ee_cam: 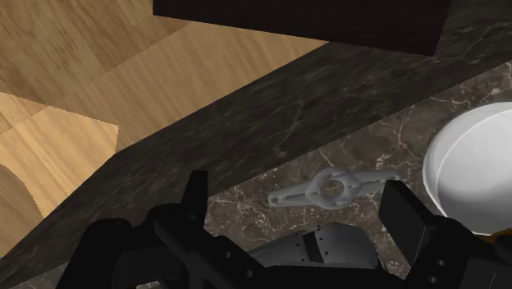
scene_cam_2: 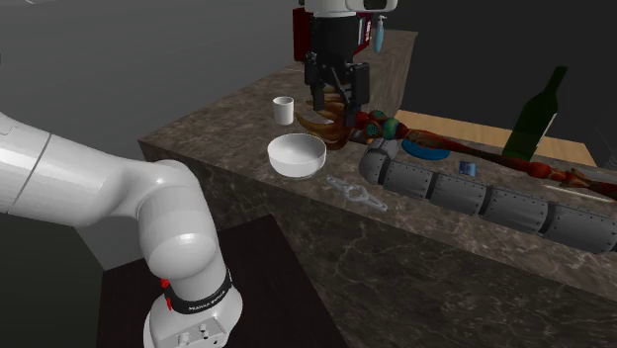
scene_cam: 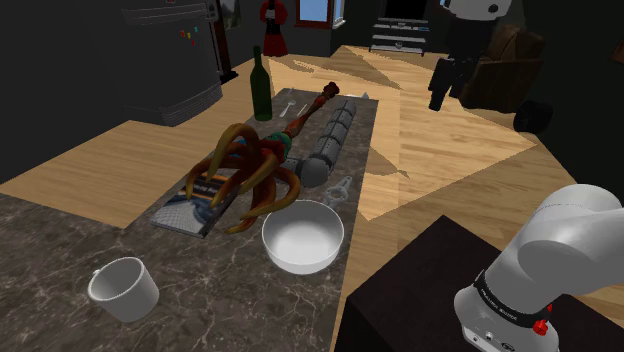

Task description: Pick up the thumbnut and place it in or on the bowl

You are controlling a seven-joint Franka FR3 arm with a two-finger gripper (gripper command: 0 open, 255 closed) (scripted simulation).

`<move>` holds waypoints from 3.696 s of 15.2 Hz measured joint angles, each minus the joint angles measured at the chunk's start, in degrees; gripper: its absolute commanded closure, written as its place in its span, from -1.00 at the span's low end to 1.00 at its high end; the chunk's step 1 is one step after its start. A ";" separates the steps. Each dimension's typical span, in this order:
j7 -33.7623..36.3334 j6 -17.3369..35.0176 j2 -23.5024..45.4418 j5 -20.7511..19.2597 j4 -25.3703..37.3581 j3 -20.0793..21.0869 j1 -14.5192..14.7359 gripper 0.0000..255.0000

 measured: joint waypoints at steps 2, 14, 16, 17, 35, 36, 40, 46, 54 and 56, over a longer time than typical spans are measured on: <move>1.17 0.67 -0.01 0.39 -0.77 0.55 -0.15 -1.00; 29.68 18.92 7.40 9.14 -12.85 13.48 -3.25 -1.00; 34.58 22.31 10.02 10.34 -13.70 15.79 -3.78 -1.00; 37.03 23.88 12.10 10.70 -13.19 16.90 -4.25 -1.00; 76.30 49.53 45.60 3.84 -7.09 29.27 -10.50 -1.00; 76.47 50.34 46.13 3.48 -7.43 29.20 -10.57 -1.00; 77.88 52.98 48.39 1.87 -8.07 29.18 -10.45 -1.00; 78.01 53.28 48.73 1.62 -8.06 29.12 -10.46 1.00; 78.00 53.44 48.77 1.40 -7.64 29.23 -10.39 1.00; 77.99 53.39 48.66 1.54 -7.69 29.22 -10.41 1.00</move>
